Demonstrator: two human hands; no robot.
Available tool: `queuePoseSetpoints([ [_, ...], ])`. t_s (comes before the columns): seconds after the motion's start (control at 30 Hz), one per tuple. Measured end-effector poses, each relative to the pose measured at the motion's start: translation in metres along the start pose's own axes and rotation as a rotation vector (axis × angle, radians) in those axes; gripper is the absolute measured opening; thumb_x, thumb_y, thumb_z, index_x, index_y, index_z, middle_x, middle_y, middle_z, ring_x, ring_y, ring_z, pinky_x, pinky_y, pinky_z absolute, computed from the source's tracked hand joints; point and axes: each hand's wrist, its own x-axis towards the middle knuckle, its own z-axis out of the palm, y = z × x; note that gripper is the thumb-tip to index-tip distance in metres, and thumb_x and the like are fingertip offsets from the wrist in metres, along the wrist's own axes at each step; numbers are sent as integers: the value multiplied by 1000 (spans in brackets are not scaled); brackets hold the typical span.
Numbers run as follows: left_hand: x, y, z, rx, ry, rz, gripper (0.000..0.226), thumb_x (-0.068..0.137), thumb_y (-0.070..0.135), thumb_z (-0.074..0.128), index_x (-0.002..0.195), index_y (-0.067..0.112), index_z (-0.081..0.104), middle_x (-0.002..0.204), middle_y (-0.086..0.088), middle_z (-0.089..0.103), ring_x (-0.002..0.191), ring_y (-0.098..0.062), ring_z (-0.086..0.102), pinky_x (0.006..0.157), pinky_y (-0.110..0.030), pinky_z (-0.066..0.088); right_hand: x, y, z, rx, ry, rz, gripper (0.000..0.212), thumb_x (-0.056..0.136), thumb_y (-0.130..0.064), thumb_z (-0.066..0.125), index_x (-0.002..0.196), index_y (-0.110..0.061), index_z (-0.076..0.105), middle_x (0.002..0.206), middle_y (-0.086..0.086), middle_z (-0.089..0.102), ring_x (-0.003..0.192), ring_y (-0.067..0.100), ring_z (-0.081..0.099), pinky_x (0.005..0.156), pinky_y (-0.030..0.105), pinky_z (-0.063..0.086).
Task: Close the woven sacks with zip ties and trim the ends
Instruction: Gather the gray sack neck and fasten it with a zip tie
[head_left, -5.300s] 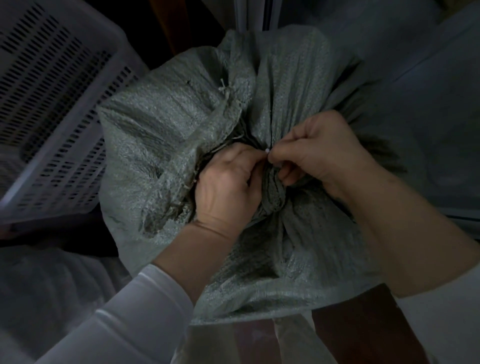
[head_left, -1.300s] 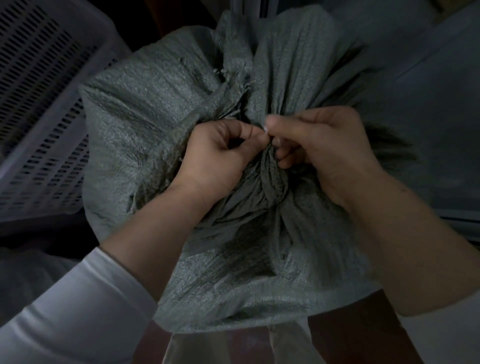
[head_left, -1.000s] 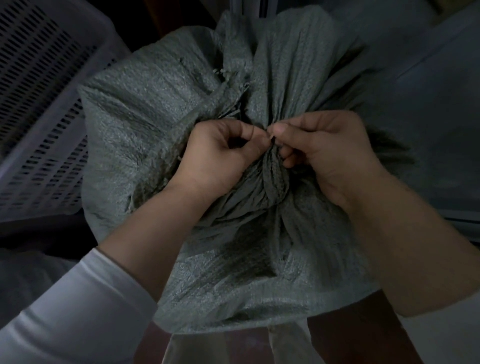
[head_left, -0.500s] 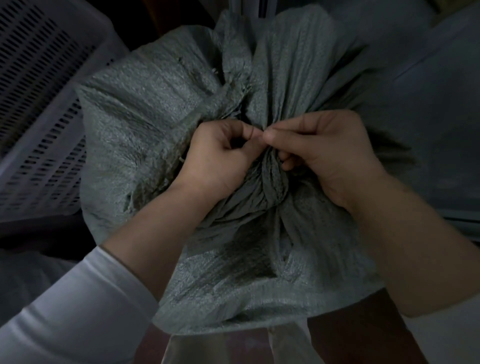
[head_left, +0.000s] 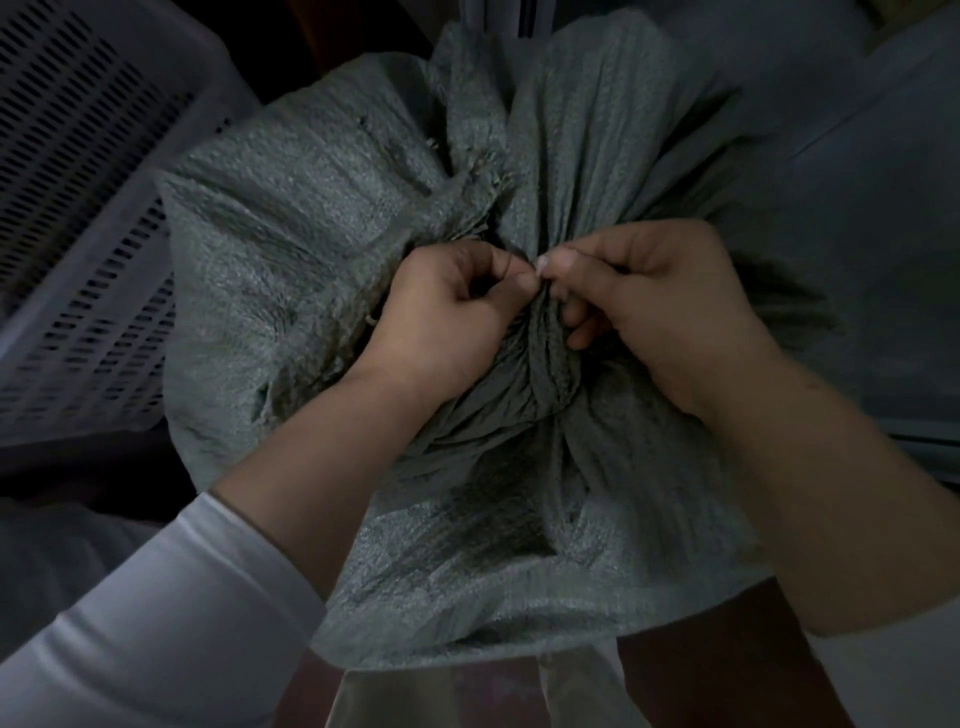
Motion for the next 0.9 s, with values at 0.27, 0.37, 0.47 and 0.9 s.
queuePoseSetpoints([
  [0.27, 0, -4, 0, 25, 30, 72, 22, 86, 7, 63, 69, 22, 63, 69, 4, 63, 69, -5, 56, 71, -18, 47, 1, -2, 2, 82, 77, 63, 23, 82, -5, 66, 59, -8, 62, 43, -4, 52, 36, 3, 47, 35, 15, 38],
  [0.37, -2, -5, 2, 56, 140, 102, 10, 78, 11, 73, 70, 15, 68, 69, 7, 66, 66, -1, 59, 72, -19, 51, 1, 0, 5, 120, 151, 64, 26, 81, -5, 67, 57, -8, 59, 38, -6, 50, 33, 3, 43, 33, 13, 34],
  [0.47, -6, -7, 6, 146, 211, 136, 8, 78, 15, 73, 74, 8, 72, 67, 4, 67, 63, -2, 59, 68, -21, 51, 1, 4, 7, 114, 179, 26, 26, 81, -5, 68, 56, -12, 61, 39, -5, 51, 33, 4, 43, 34, 14, 34],
  [0.9, -13, -20, 10, 118, 148, 296, 10, 89, 20, 54, 82, 18, 61, 67, 11, 59, 61, 3, 51, 61, -18, 44, -19, 4, -9, -125, 85, -78, 47, 77, 5, 68, 114, -23, 61, 68, -3, 63, 59, 5, 59, 65, 24, 56],
])
